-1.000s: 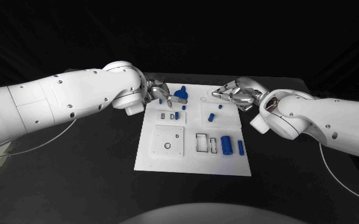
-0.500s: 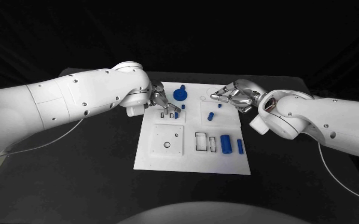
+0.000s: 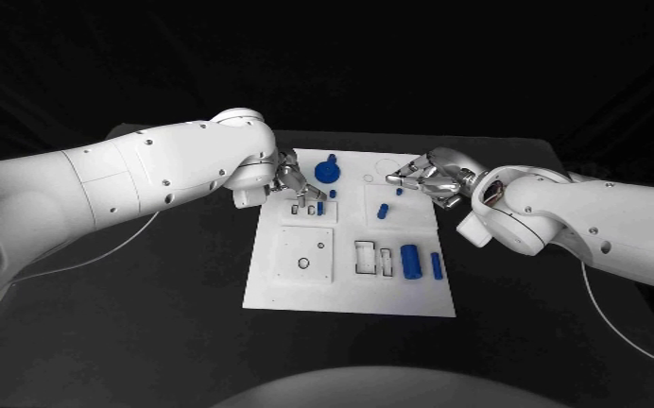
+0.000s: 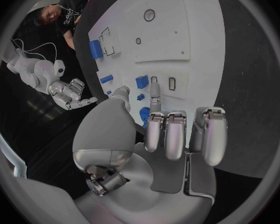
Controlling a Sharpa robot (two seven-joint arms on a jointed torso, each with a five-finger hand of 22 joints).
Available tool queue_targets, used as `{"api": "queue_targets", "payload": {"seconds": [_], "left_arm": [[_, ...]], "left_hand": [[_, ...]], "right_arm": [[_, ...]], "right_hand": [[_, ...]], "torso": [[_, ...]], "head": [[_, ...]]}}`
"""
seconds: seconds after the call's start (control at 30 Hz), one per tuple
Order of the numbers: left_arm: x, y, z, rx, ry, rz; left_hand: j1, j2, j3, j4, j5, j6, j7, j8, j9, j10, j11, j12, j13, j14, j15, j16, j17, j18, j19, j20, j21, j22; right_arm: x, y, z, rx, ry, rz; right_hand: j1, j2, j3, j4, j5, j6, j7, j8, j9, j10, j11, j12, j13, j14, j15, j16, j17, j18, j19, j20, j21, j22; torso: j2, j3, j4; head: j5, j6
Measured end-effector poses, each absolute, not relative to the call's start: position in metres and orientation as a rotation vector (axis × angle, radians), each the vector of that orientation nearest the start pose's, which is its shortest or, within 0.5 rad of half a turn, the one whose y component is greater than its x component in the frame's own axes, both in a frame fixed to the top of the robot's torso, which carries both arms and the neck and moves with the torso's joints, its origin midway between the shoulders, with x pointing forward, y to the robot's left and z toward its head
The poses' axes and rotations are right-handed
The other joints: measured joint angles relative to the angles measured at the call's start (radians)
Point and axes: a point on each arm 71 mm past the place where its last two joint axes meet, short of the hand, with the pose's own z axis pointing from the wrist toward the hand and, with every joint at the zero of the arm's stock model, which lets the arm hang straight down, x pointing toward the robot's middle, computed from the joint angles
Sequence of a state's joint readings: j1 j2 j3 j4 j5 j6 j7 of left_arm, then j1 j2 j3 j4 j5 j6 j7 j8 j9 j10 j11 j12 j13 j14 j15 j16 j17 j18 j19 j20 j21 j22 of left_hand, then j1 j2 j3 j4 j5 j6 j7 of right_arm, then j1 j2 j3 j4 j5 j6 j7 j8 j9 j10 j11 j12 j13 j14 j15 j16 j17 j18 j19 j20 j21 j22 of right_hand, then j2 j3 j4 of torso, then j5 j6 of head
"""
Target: Assemble the parts on the task board
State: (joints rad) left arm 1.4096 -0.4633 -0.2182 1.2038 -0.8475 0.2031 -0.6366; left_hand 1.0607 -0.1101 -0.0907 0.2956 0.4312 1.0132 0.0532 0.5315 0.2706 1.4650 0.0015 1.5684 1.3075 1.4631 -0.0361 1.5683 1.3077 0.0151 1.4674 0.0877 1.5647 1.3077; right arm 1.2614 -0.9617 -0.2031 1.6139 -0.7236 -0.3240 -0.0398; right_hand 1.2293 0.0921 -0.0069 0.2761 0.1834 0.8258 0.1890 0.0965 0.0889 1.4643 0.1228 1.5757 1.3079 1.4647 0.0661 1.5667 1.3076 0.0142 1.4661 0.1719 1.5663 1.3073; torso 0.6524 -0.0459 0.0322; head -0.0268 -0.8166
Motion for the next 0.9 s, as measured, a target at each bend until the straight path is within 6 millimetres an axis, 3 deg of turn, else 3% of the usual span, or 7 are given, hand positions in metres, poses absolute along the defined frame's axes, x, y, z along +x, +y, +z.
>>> {"api": "queue_targets", "payload": {"seconds": [0.33,0.9], "left_arm": [[0.536,0.112,-0.205,-0.164,2.457,-0.298],[0.537,0.100,-0.217,-0.117,2.498,-0.266]], "left_hand": [[0.018,0.034,0.020,-0.002,-0.011,0.004,-0.003,-0.018,0.017,0.000,0.000,0.000,0.000,0.003,-0.003,0.000,0.000,0.000,0.000,0.000,0.000,0.000],[0.022,0.038,0.022,0.000,-0.011,0.003,-0.003,-0.023,0.024,0.000,0.000,0.000,0.000,0.003,-0.003,0.000,0.000,0.000,-0.004,-0.003,0.000,0.000]], "right_arm": [[0.454,-0.244,-0.217,0.544,1.906,0.905],[0.454,-0.245,-0.218,0.550,1.903,0.896]], "right_hand": [[0.000,0.000,-0.003,0.003,0.000,0.000,0.000,0.000,0.000,0.000,0.000,0.000,0.000,0.000,0.000,0.000,0.000,0.000,0.000,0.000,0.000,0.001],[-0.004,0.004,-0.005,0.005,0.000,-0.003,0.003,0.000,0.000,0.000,0.000,0.000,0.000,0.000,0.000,0.000,0.000,0.000,0.000,0.000,0.000,0.001]], "torso": [[0.001,0.0001,0.0018],[0.000,0.0002,0.0023]], "head": [[-0.005,-0.002],[-0.006,-0.008]]}}
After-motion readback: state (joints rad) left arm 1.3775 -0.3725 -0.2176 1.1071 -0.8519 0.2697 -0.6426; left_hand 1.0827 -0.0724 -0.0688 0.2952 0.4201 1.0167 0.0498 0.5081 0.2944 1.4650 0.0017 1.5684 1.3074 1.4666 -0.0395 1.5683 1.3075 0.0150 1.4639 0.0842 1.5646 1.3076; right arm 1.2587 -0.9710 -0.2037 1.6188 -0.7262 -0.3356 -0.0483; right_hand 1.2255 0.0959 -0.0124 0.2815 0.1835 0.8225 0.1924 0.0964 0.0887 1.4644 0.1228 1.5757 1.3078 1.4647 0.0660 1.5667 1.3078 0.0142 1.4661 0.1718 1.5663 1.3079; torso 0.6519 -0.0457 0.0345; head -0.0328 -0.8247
